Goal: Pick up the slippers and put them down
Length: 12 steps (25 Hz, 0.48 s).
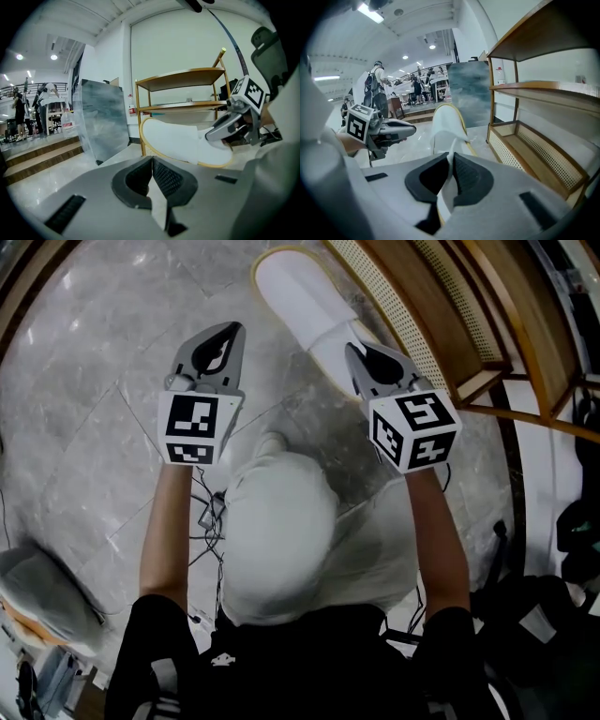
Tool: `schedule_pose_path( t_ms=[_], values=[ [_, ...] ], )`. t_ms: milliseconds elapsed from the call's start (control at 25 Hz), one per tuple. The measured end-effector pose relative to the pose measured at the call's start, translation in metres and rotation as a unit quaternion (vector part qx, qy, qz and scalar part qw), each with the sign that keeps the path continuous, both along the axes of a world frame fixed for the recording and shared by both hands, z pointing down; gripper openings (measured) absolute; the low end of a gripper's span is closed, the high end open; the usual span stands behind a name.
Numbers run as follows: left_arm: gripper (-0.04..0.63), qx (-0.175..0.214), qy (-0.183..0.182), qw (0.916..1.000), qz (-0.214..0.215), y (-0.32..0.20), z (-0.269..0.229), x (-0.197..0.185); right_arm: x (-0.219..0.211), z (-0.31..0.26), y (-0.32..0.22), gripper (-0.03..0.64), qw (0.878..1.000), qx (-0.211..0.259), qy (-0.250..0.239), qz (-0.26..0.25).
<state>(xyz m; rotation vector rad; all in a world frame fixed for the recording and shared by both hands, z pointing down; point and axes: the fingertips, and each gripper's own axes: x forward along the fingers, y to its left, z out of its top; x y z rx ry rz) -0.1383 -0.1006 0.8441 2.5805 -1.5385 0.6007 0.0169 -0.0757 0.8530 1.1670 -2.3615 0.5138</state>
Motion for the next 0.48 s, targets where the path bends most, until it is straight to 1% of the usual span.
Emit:
schedule_pose_path(
  t_ms=[280,480],
  values=[
    [0.005,-0.011,0.0,0.9999,-0.004,0.004,0.024,-0.004,-0.011,0.027,0.001,0.012,1.0,-0.007,0.013,-0.007],
    [0.005,-0.026,-0.001,0.9996,-0.006,0.006,0.049,-0.008,-0.019,0.053,0.002,0.012,1.0,-0.022,0.019,-0.01]
  ],
)
